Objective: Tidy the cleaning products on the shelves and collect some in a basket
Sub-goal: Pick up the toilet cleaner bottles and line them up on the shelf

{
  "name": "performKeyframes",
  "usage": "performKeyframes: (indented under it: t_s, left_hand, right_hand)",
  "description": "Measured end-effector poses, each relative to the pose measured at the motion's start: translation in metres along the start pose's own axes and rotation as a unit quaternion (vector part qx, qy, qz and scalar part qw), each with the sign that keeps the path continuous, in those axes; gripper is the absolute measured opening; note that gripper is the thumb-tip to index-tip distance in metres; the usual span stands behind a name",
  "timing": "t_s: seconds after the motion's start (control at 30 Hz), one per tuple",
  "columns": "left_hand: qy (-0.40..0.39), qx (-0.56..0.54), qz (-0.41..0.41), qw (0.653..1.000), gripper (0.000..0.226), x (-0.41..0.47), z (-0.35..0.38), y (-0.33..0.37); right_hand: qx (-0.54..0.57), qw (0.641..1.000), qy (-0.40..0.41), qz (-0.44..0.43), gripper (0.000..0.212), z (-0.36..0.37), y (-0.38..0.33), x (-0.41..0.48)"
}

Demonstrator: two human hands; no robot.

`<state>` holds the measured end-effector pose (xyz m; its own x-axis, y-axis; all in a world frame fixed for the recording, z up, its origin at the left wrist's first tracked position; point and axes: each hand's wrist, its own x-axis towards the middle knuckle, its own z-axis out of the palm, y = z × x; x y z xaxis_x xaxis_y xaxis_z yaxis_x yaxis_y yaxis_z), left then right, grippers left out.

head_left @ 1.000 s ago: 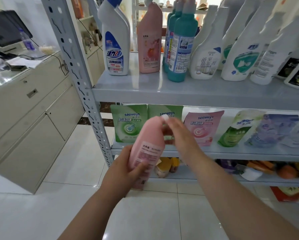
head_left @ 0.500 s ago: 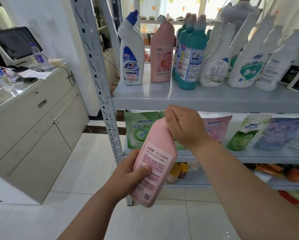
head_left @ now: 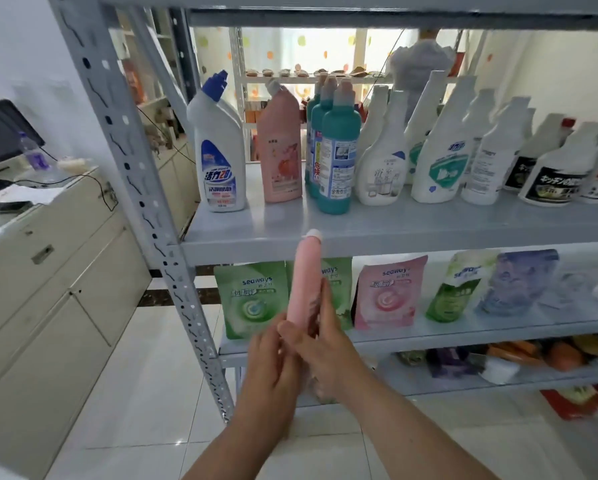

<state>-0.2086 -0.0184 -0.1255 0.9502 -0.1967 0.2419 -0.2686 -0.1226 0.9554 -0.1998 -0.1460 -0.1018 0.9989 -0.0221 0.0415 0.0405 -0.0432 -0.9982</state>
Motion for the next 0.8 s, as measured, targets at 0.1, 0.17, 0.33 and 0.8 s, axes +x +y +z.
performKeyframes:
  t_s: [0.1, 0.17, 0.33, 0.8]
  left_hand:
    - [-0.041, 0.033, 0.041, 0.998, 0.055, 0.009, 0.025, 0.011]
    - [-0.02, 0.04, 0.036, 0.998, 0.054, 0.027, 0.033, 0.016]
    - [-0.013, -0.029, -0.057, 0.998, 0.067, 0.078, 0.039, 0.042]
    - [0.18, 0.007, 0.019, 0.983, 0.031, 0.224, 0.031, 0.084]
  right_hand:
    - [0.002, 0.999, 0.05, 0.004, 0.059, -0.038, -0.016, 0.018]
    - [0.015, 0.998, 0.052, -0.01, 0.046, -0.06, -0.027, 0.031]
    - [0.102, 0.993, -0.008, -0.066, 0.034, -0.087, -0.065, 0.07]
    - [0.025, 0.982, 0.01, -0.189, 0.049, -0.129, -0.112, 0.16]
